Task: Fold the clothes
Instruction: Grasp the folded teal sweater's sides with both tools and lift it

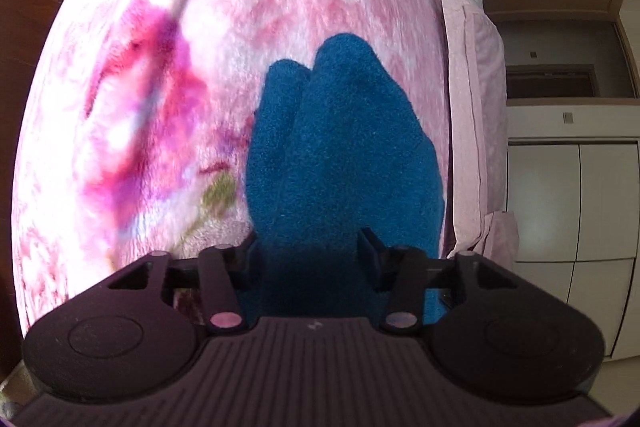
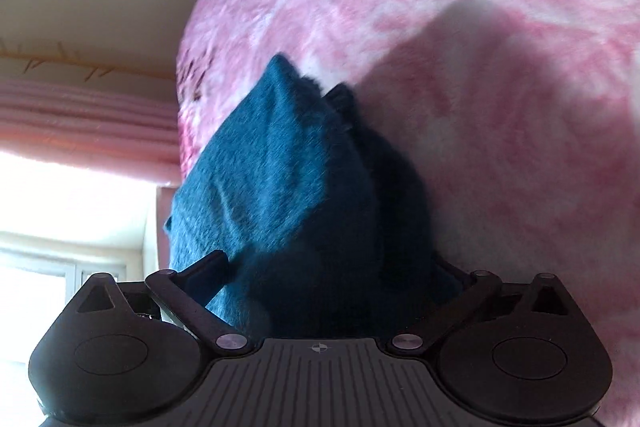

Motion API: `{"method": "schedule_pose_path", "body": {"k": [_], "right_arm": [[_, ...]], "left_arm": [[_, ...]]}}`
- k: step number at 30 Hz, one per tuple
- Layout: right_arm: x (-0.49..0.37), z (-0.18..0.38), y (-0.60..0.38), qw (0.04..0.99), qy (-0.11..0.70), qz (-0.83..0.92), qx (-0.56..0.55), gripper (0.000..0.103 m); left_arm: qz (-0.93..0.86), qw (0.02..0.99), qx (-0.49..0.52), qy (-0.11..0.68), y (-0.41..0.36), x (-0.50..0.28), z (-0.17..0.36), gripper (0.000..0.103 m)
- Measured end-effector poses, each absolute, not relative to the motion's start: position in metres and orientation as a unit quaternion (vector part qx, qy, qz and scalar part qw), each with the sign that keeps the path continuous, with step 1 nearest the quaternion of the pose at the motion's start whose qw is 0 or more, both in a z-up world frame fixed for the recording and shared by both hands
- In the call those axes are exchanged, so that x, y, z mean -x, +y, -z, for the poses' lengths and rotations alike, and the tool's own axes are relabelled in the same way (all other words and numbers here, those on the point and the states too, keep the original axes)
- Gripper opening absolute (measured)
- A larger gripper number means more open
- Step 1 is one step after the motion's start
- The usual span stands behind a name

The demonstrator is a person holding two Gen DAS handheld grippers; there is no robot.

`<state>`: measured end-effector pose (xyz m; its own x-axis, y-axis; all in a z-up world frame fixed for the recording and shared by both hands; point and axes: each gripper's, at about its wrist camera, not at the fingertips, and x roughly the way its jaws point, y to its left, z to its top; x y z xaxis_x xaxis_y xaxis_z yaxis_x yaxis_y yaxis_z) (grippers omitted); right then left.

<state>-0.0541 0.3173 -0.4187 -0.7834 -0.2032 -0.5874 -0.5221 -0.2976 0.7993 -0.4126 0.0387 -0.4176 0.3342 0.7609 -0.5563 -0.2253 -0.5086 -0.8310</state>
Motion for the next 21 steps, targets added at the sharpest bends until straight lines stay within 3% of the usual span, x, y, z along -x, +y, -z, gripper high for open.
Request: {"method": "schedule_pose_path", "body": {"k": [3, 7, 14, 21], "right_arm": [[0.050, 0.425, 0.315, 0.101, 0.605, -0.734, 0.290, 0.060], [0.038, 0.423, 0.306, 0.121, 0.627, -0.727, 0.254, 0.046], [0.020, 0.383, 0.255, 0.186, 0.660, -0.702, 0.192, 0.039], [0.059, 0.311, 0.170, 0.234, 0.691, -0.672, 0.127, 0.038]], "left_arm": [[-0.532, 0.460, 0.679, -0.207, 0.041, 0.414, 0.422, 0.026], [-0.534, 0.478, 0.668, -0.203, 0.042, 0.418, 0.409, 0.022], [-0.508, 0.502, 0.671, -0.200, 0.035, 0.456, 0.367, 0.021], [-0.487, 0.532, 0.675, -0.159, 0.026, 0.540, 0.281, 0.021]]}}
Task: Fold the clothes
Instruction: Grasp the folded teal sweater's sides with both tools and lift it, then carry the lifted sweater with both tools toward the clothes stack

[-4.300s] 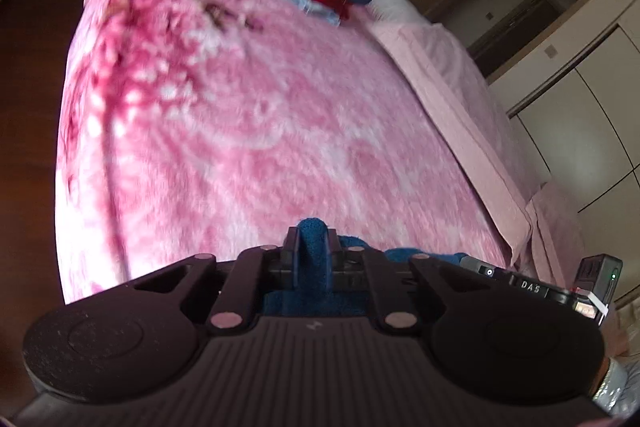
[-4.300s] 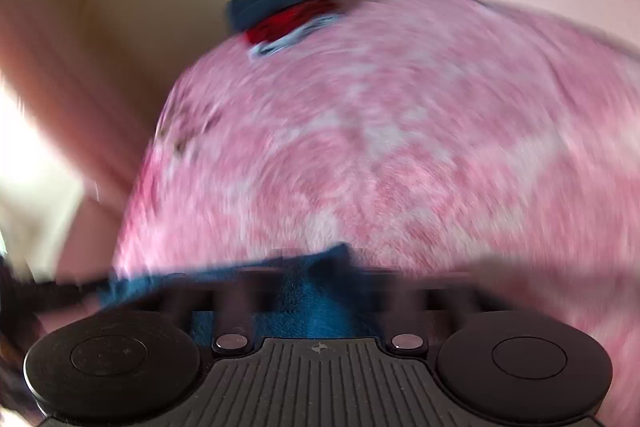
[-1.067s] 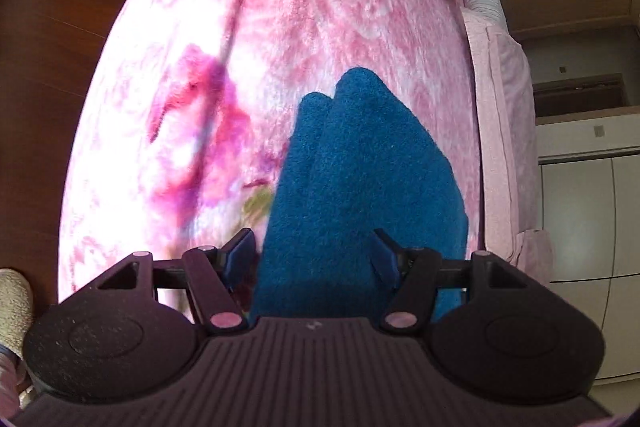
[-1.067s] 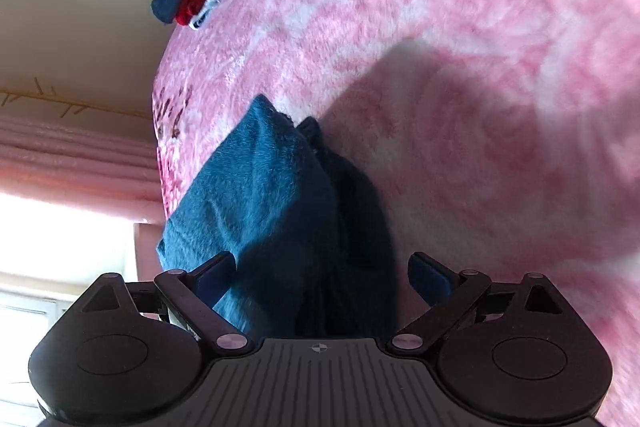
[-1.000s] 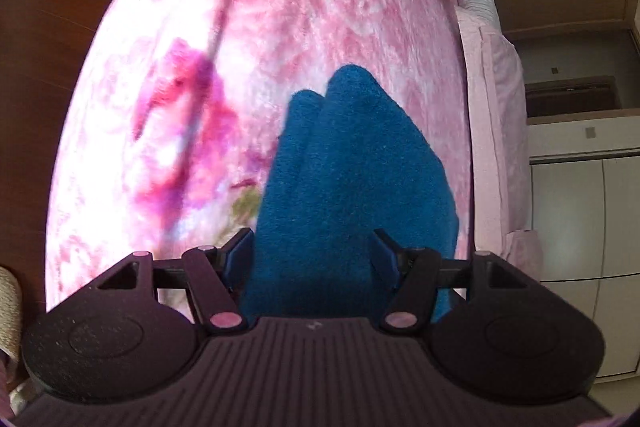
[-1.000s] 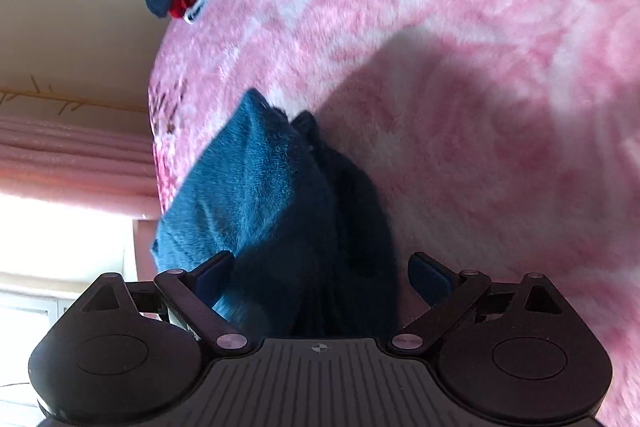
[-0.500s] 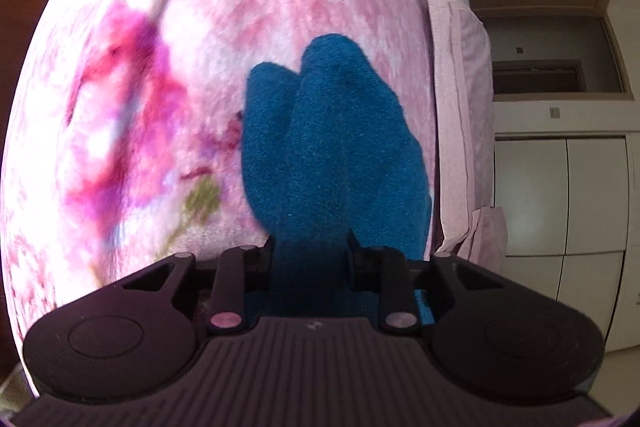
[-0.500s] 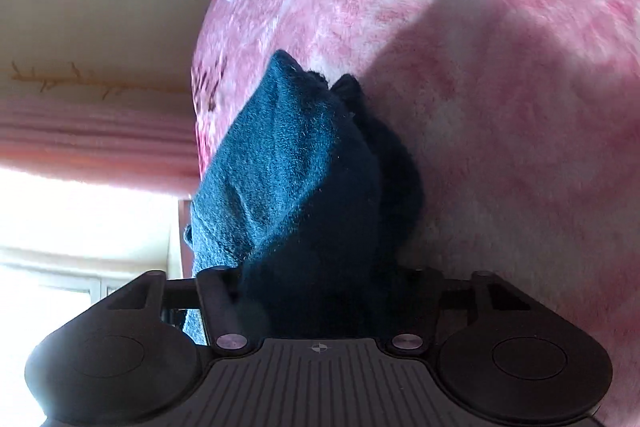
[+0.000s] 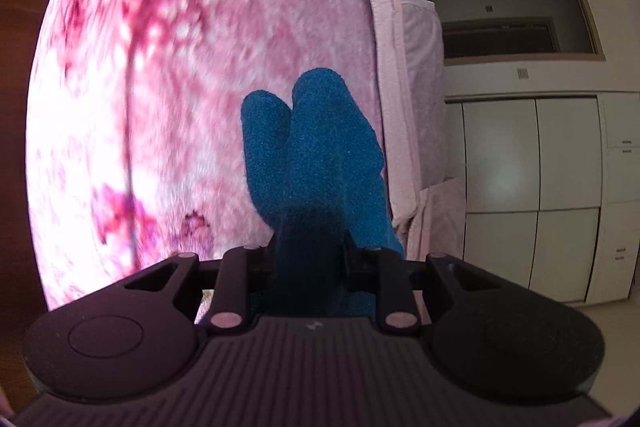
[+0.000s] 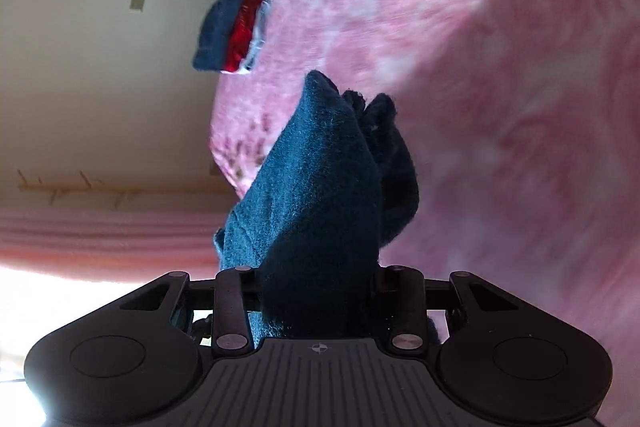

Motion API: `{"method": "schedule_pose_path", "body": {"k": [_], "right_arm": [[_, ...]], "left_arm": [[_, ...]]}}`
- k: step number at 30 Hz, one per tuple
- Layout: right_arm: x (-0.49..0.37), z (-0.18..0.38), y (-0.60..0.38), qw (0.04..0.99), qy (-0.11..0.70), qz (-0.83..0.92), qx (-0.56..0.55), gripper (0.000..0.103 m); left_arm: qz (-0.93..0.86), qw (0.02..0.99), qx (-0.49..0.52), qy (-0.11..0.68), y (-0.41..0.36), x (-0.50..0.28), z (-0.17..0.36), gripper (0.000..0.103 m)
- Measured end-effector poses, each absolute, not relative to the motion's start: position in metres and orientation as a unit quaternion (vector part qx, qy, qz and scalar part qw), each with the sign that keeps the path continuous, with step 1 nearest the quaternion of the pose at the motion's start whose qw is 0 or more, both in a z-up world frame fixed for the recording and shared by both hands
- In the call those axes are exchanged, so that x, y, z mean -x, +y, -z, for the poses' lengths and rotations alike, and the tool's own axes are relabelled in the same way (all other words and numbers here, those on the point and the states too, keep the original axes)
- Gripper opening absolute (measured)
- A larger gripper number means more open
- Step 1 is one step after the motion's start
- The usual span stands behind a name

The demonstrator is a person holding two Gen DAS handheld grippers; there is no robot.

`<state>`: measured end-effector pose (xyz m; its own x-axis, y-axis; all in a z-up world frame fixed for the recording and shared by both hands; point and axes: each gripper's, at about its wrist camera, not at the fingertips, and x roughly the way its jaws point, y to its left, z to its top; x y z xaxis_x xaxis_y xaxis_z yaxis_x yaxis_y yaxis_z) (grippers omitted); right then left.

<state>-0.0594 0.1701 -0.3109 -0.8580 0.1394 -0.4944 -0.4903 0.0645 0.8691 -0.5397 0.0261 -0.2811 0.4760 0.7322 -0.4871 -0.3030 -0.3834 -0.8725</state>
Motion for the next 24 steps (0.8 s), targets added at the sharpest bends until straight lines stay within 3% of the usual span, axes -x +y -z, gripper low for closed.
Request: {"method": "schedule_pose_path", "body": {"k": [5, 12, 24], "right_arm": [[0.132, 0.263, 0.141, 0.249, 0.703, -0.660, 0.090, 0.038], [0.210, 0.207, 0.163, 0.241, 0.691, -0.680, 0.039, 0.038], [0.313, 0.169, 0.287, 0.264, 0.664, -0.699, -0.040, 0.038]], "left_arm": [[-0.490, 0.560, 0.657, -0.119, 0.028, 0.611, 0.215, 0.021], [-0.497, 0.596, 0.616, -0.134, 0.080, 0.689, 0.148, 0.020], [-0.464, 0.647, 0.594, -0.116, 0.267, 0.783, 0.108, 0.020]]}}
